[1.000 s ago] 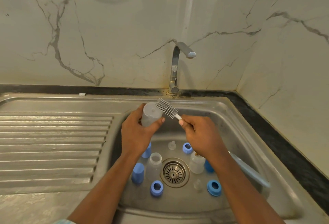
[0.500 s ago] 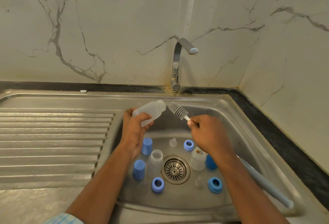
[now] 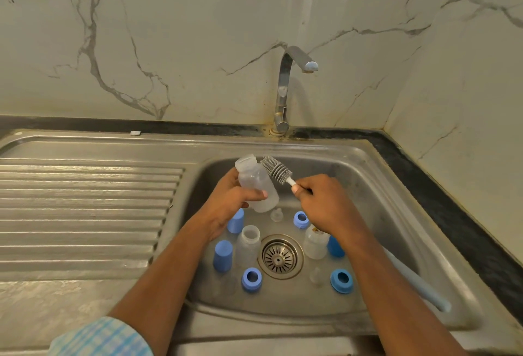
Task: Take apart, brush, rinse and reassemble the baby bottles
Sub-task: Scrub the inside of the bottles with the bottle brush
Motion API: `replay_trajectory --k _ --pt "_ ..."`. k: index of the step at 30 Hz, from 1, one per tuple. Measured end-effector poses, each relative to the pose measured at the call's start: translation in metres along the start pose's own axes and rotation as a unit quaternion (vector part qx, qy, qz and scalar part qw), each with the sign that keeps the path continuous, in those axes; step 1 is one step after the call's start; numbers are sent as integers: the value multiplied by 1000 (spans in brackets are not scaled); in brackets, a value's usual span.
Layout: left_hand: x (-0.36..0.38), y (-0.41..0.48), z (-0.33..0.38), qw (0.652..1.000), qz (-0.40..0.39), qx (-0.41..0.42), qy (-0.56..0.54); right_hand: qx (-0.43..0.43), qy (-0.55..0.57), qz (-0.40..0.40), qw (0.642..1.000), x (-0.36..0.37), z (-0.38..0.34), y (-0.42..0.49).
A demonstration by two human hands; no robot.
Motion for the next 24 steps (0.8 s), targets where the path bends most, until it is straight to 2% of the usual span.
replay_trajectory --k 3,7,10,14,19,24 --pt "-9 6 -1 998 40 25 42 16 -7 6 1000 -3 5 2" --pt "-12 28 -10 982 46 44 178 50 0 20 999 -6 14 4" --pt "0 47 -19 956 27 34 290 75 9 30 997 -6 21 6" --pt "16 63 -34 928 -9 12 373 88 18 45 995 -5 30 10" --pt "26 74 -54 863 -54 -6 502 89 19 58 994 -5 34 12" --pt "20 80 -74 819 -68 -12 570 95 21 59 993 -1 39 19"
Point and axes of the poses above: each hand's wrist, its own y-axis towards the middle knuckle, its own x-axis out of the palm, z = x × y, the point moved 4 cm from there along y, towards the middle knuckle, and after that the axes turned 4 degrees about x, right-handed, at the moved point
